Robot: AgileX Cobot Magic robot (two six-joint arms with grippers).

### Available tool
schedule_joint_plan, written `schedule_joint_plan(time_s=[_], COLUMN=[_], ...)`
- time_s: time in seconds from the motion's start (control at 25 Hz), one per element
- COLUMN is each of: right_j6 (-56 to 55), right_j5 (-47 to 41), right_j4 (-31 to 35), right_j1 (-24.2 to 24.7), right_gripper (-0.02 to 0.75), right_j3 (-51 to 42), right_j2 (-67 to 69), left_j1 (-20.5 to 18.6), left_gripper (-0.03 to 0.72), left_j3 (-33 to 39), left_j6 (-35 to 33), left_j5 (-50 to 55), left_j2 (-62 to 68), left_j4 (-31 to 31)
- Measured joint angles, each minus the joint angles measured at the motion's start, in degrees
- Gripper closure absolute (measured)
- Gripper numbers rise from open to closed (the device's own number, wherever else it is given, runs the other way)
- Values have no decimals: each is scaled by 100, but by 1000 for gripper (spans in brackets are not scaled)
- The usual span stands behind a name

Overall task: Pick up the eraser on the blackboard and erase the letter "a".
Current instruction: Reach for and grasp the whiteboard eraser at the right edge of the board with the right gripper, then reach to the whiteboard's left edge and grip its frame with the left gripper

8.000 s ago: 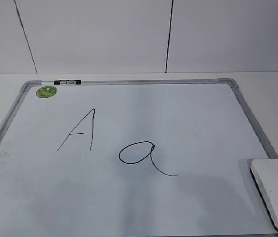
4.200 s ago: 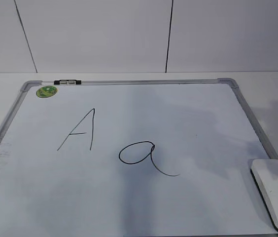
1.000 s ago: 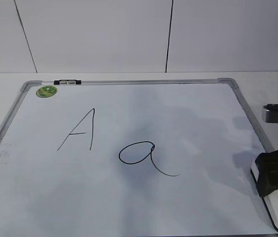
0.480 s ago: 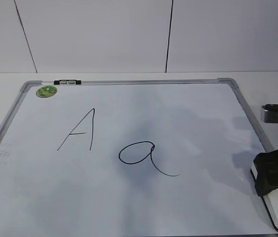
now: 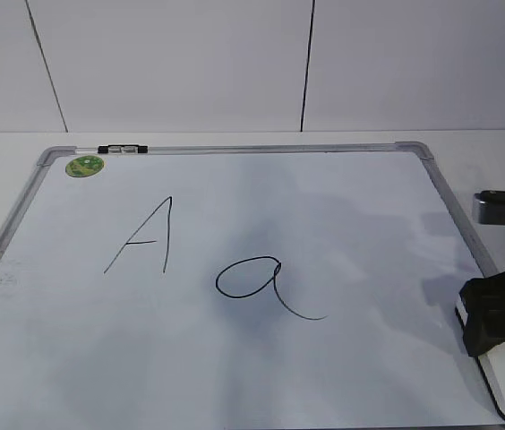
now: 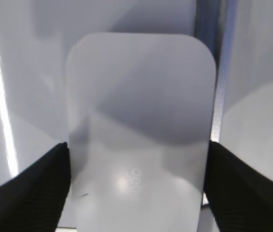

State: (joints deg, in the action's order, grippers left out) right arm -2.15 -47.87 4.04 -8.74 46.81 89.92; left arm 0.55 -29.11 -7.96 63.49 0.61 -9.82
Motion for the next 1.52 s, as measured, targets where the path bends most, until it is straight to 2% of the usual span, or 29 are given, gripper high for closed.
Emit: schedule_joint_plan(time_s=[1.52], right_j6=[22], right_j5=[-49], right_j4=[0], right_j1=[0], right_gripper=[142], right_j3=[0], right_j2=[0], left_j1=[0], left_gripper=[454], left_j3=[0], left_j6=[0], left_j5=[0], left_j2=[0], left_j4=[0])
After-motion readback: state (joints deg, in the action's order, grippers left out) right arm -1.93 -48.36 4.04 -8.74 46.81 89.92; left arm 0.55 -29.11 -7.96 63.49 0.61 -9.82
